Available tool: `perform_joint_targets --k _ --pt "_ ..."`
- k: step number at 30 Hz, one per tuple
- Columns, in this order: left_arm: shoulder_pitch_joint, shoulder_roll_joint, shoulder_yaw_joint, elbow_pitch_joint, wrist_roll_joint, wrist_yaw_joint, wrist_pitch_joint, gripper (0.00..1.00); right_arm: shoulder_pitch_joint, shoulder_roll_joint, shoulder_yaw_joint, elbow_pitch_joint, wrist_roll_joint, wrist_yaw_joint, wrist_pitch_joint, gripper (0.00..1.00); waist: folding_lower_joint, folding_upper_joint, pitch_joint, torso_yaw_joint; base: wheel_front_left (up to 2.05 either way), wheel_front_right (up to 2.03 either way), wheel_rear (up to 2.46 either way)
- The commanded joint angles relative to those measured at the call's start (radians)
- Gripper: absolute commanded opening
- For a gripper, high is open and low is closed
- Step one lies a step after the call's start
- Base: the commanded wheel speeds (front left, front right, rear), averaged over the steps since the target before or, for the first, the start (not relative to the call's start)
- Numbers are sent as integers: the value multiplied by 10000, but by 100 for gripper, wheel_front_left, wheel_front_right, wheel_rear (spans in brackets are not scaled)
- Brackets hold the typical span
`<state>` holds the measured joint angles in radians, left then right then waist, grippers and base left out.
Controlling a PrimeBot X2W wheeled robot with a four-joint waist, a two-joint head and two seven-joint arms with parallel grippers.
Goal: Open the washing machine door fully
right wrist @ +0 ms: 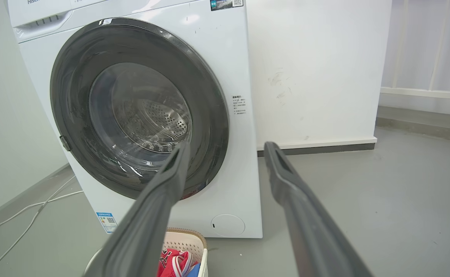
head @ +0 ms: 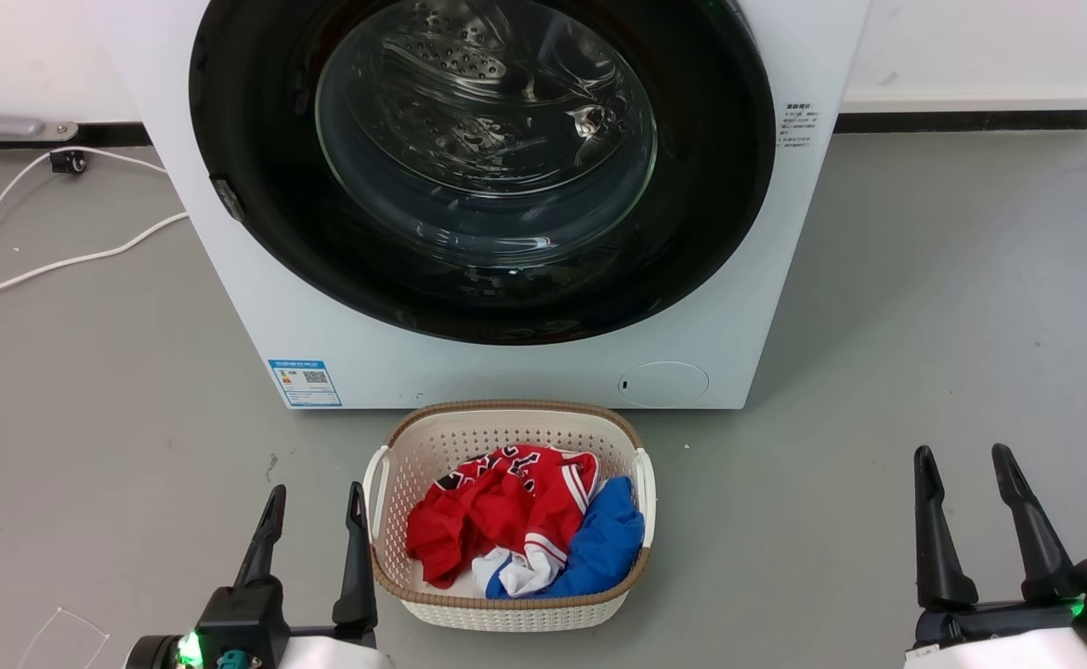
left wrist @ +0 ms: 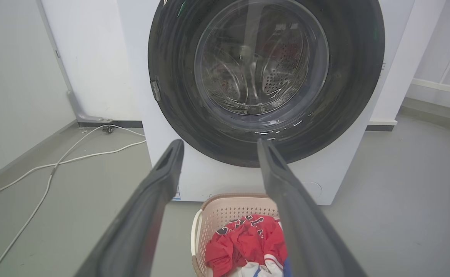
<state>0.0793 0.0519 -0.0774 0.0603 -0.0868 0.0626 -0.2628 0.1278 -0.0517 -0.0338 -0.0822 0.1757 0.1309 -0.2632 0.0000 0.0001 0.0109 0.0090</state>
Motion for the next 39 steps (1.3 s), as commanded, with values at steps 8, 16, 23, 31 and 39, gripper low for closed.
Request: perform_joint_targets --k 8,16,23,31,39 --pt "121 -22 -9 72 26 62 -31 100 100 27 49 93 67 -1 -24 0 0 -1 -22 12 0 0 0" --pt "158 -21 -22 106 10 94 -31 100 63 16 109 477 4026 -3 -24 0 0 -1 -86 -17 0 0 0" --pt "133 -18 -31 141 3 136 -31 100 -162 16 493 1023 9813 -1 -23 0 0 -1 -126 -2 0 0 0" --pt "145 -19 12 190 -17 146 -31 100 -265 16 882 1032 13531 -1 -23 0 0 -1 -132 20 0 0 0" --pt "165 -19 39 159 -19 167 -31 100 -28 2 473 304 15272 0 1218 0 0 -1 -123 0 0 0 0"
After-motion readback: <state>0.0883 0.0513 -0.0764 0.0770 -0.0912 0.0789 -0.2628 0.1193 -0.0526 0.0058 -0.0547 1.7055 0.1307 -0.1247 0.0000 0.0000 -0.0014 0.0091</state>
